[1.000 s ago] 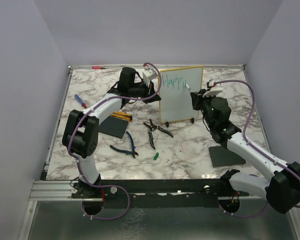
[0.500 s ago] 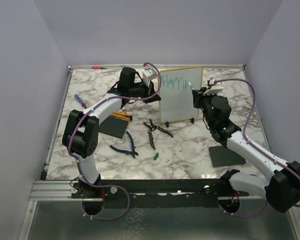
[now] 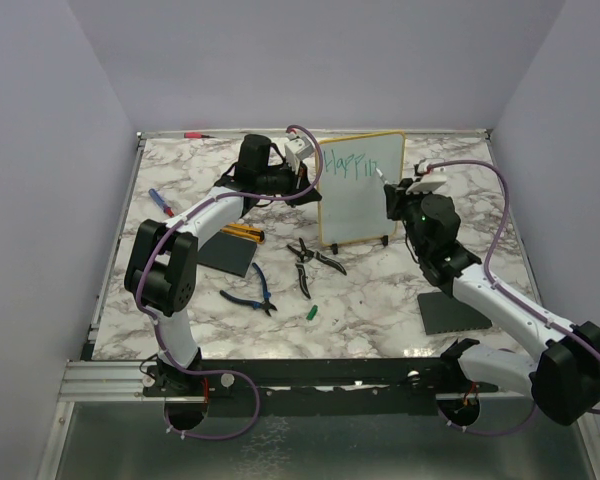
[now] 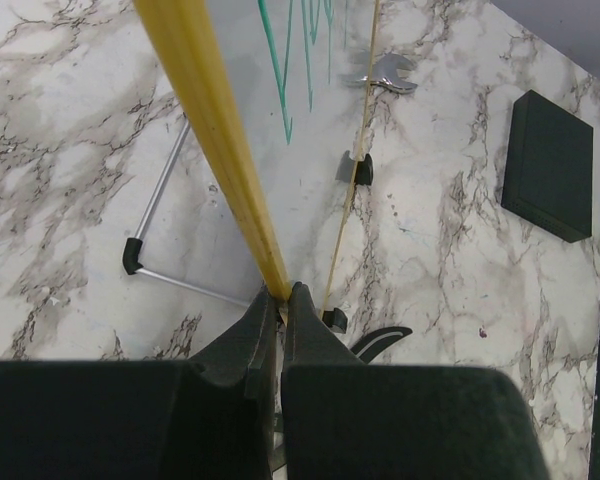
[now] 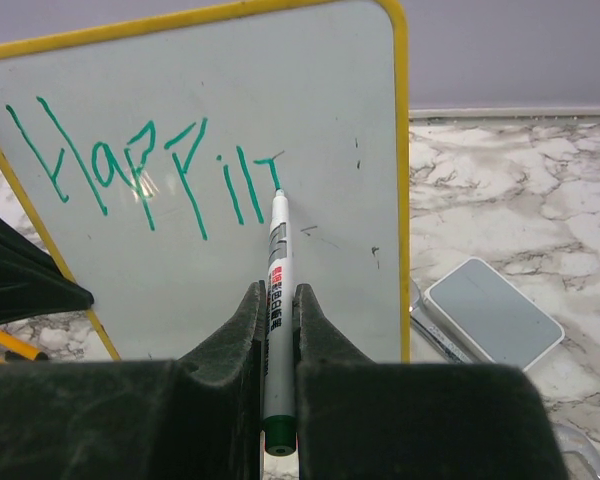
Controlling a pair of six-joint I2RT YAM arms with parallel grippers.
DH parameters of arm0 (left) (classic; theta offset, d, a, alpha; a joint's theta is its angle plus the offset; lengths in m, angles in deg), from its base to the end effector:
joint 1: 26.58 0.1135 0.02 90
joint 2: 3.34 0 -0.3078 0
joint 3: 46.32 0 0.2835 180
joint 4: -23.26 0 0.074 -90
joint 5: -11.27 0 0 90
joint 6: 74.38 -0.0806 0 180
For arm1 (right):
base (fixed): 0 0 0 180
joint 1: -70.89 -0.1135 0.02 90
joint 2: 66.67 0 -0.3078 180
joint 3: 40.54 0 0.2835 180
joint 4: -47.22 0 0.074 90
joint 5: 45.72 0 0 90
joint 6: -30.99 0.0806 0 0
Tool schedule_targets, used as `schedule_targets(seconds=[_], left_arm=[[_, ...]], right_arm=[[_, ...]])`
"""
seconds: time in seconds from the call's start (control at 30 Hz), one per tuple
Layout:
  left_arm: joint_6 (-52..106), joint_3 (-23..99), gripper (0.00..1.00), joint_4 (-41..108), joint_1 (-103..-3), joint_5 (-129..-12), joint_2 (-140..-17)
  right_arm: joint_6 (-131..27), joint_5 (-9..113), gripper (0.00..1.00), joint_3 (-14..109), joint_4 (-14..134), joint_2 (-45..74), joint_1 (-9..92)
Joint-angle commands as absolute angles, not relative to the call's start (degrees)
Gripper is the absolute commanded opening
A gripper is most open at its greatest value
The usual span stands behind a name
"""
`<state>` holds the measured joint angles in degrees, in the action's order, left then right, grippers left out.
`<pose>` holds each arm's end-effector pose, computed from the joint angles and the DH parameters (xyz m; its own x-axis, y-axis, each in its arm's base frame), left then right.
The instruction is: Write a sentence on the whiteboard
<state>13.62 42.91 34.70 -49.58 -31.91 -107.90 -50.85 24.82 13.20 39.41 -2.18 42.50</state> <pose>0.4245 -0.2440 0.2783 -0.3841 0.1890 -0.9037 0.8806 0.3691 -0.2971 0.2906 0.1265 0.3307 -0.0668 0.1160 -0.9910 -0.1476 0.9811 0.1248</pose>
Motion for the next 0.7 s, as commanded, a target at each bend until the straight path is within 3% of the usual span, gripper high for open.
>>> schedule_targets(seconds=[0.0, 0.67], left_arm=[[11.31, 42.36, 0.00, 34.69, -49.87, -32.66, -105.48], [11.31, 42.11, 0.00, 34.69, -49.87, -32.68, -105.25]], right_arm=[[-49.01, 24.61, 0.00, 10.84, 41.87, -2.19, 42.67], [-50.31, 23.07, 0.01, 11.71, 40.97, -5.91, 42.67]])
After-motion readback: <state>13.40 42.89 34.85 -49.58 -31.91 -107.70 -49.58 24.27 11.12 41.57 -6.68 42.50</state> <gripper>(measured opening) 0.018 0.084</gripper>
